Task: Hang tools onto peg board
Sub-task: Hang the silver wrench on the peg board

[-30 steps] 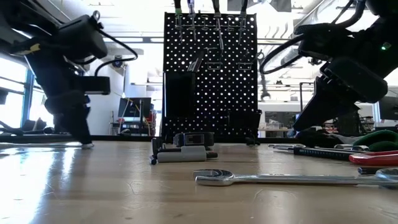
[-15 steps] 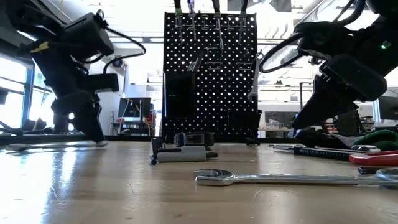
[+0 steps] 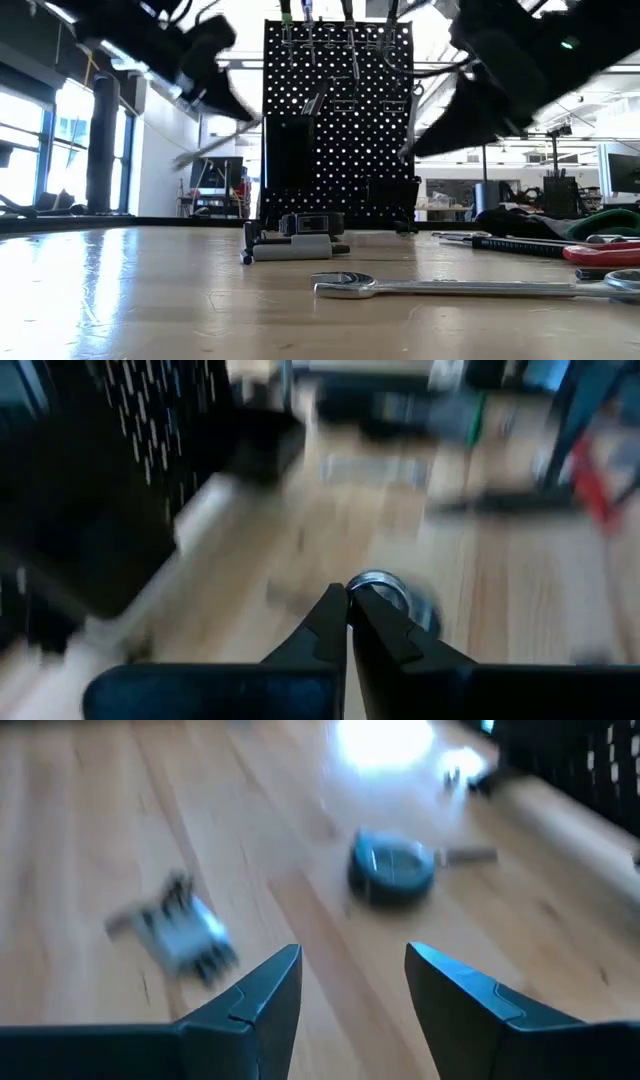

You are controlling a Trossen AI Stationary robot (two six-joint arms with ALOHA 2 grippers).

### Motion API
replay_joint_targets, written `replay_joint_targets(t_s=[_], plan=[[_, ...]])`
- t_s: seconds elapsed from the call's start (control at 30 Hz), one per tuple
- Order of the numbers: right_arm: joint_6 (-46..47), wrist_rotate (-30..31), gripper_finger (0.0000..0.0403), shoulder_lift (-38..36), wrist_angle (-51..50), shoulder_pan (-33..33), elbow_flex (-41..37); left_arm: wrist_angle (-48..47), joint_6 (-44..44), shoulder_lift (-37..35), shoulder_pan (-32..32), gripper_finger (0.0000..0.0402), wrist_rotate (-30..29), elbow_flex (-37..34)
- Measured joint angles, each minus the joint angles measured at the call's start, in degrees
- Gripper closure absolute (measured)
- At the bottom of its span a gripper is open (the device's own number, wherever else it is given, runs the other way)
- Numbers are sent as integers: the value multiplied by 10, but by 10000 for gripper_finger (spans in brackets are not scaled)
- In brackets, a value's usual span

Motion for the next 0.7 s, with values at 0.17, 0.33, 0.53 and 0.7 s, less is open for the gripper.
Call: replay_joint_targets(t_s=[0.17, 0.33, 0.53, 0.7], plan=[[-86, -1, 226, 0, 144, -36, 0, 93, 32, 0, 3, 401, -17, 15], [-147, -18, 226, 0, 260, -72, 0, 167, 60, 0, 3, 401, -47, 24], [-199, -66, 226, 0, 355, -113, 0, 242, 75, 15, 1, 401, -50, 24], [-209, -110, 226, 0, 365, -142, 12, 312, 80, 57, -7, 401, -48, 24]])
